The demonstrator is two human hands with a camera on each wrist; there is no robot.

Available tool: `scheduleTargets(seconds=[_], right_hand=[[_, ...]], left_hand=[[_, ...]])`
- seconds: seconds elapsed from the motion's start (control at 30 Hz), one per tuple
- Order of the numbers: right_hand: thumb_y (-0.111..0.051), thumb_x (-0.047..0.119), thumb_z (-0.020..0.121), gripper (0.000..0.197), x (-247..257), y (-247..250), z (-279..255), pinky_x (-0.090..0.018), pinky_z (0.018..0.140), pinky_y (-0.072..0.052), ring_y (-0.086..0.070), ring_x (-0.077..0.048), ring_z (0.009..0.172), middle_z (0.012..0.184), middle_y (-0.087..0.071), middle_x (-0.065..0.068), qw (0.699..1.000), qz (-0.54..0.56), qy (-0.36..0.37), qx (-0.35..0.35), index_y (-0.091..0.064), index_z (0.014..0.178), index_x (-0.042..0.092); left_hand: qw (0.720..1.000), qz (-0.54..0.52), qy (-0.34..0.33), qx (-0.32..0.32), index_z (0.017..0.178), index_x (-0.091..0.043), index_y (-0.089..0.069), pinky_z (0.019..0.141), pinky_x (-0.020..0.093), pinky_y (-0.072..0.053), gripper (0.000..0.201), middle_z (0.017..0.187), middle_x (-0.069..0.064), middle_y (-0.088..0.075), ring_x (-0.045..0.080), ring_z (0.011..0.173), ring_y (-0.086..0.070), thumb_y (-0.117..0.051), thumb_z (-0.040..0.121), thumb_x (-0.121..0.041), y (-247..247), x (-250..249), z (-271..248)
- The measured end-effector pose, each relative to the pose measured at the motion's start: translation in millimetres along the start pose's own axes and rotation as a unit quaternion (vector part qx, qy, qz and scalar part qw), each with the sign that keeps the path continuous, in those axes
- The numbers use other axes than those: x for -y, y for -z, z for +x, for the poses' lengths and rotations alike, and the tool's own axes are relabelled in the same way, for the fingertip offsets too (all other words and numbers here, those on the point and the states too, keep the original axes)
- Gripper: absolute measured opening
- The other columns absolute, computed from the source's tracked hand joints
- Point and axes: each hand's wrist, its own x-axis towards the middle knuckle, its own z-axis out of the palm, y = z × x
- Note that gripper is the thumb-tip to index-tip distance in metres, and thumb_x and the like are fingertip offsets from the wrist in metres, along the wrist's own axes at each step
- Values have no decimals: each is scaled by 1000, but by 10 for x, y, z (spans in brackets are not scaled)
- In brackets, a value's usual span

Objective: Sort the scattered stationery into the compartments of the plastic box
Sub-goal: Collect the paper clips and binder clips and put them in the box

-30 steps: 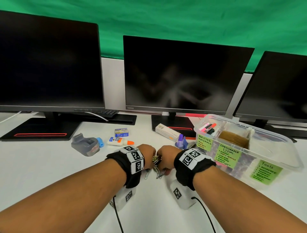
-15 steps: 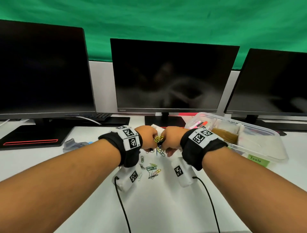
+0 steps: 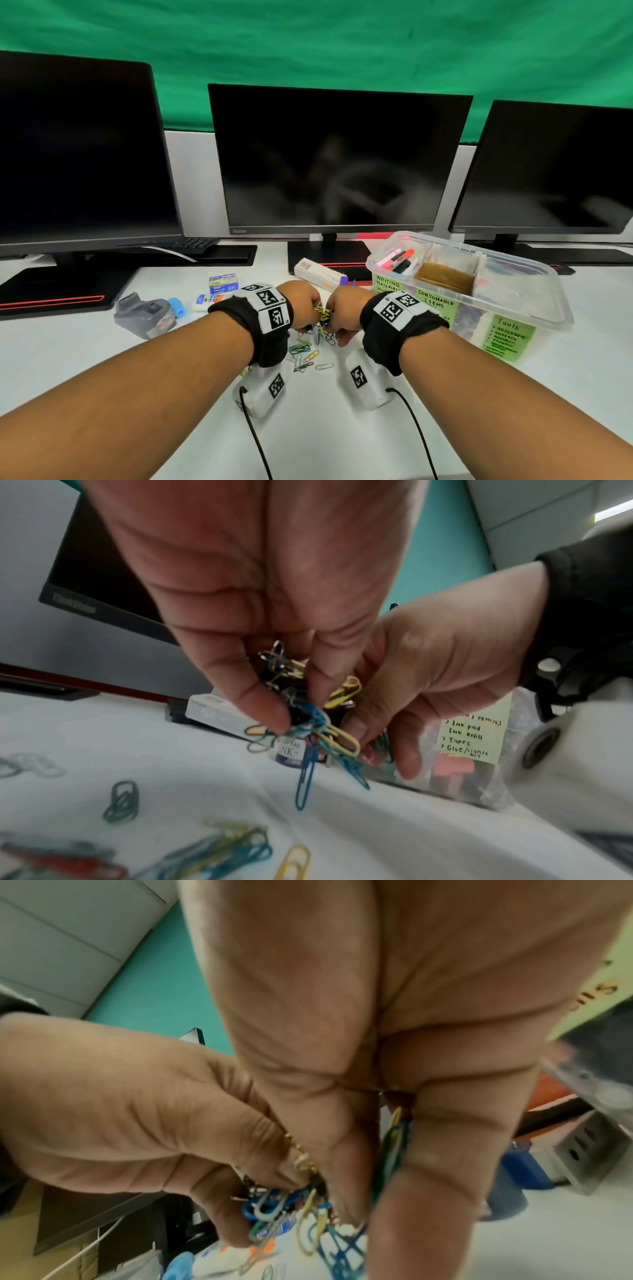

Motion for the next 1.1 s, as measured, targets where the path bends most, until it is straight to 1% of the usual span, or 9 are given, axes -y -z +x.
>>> scheduleTargets(seconds=[0.13, 0.27, 0.4, 0.47, 0.6, 0.77, 0.97, 1.03, 1.1], right_hand=[[-56, 0, 89, 26, 17, 171, -44, -39, 89, -56, -66, -23, 66, 76, -67, -12, 999, 37, 5, -20, -59, 114, -6], [-56, -1, 89, 23, 57, 420, -135, -39, 81, -56, -63, -22, 61, 71, -64, -15, 998, 43, 5, -39, -62, 110, -9], [-56, -2, 89, 6, 75, 738, -255, -29, 65, -59, -62, -13, 40, 44, -62, -6, 998, 52, -16, -40, -61, 85, -1], [-59, -3, 87, 16, 51, 901, -286, -31, 64, -61, -66, -14, 49, 57, -63, -9, 996, 66, -13, -66, -57, 72, 3], [-62, -3, 86, 19, -136, 1158, -335, -37, 89, -56, -67, -21, 72, 73, -60, -12, 992, 85, -21, -87, -56, 69, 3], [-61, -5, 86, 9, -484, 1441, -387, -46, 98, -49, -65, -35, 100, 93, -65, -23, 983, 134, -46, -118, -60, 78, -3], [-64, -4, 84, 4, -931, 1727, -440, -39, 91, -55, -65, -28, 85, 74, -63, -13, 975, 150, -72, -147, -64, 82, -1], [-62, -6, 84, 14, -1068, 1790, -435, -30, 75, -60, -65, -24, 78, 80, -62, -12, 971, 170, -72, -153, -61, 96, 1], [-63, -5, 84, 21, -1183, 1836, -399, -32, 81, -59, -68, -28, 87, 93, -67, -18, 970, 163, -89, -154, -61, 105, -7]], left_hand=[[1000, -10, -10, -23, 76, -15, -59, 67, 20, -55, 15, 71, -2, -62, 15, 65, -66, -57, 90, -13, 161, -94, 30], [998, -38, -25, -42, 87, -12, -64, 78, 31, -60, 9, 79, 3, -66, 17, 64, -66, -57, 89, -8, 365, -228, 12], [996, -39, -43, -63, 77, -16, -61, 78, 33, -60, 15, 75, 1, -65, 18, 66, -66, -57, 88, -7, 576, -439, 13], [995, -26, -53, -76, 67, -19, -57, 68, 26, -56, 23, 66, -3, -60, 13, 59, -62, -59, 87, -9, 678, -586, 29], [994, -56, -59, -73, 65, -17, -55, 53, 17, -54, 25, 65, -1, -57, 11, 55, -60, -61, 88, -7, 784, -886, 142], [993, -66, -80, -60, 67, -15, -56, 72, 30, -56, 24, 68, 3, -58, 20, 66, -63, -59, 88, -4, 821, -1331, 373], [992, -15, -117, -45, 106, -3, -68, 90, 38, -56, 19, 88, 8, -64, 26, 86, -68, -58, 91, -7, 777, -1842, 647], [992, -5, -125, -36, 109, -2, -67, 90, 37, -56, 22, 89, 9, -64, 25, 83, -66, -58, 90, -7, 730, -1972, 760], [991, 10, -127, -31, 107, -2, -67, 85, 33, -58, 20, 93, 10, -66, 23, 79, -66, -58, 90, -8, 687, -2067, 880]])
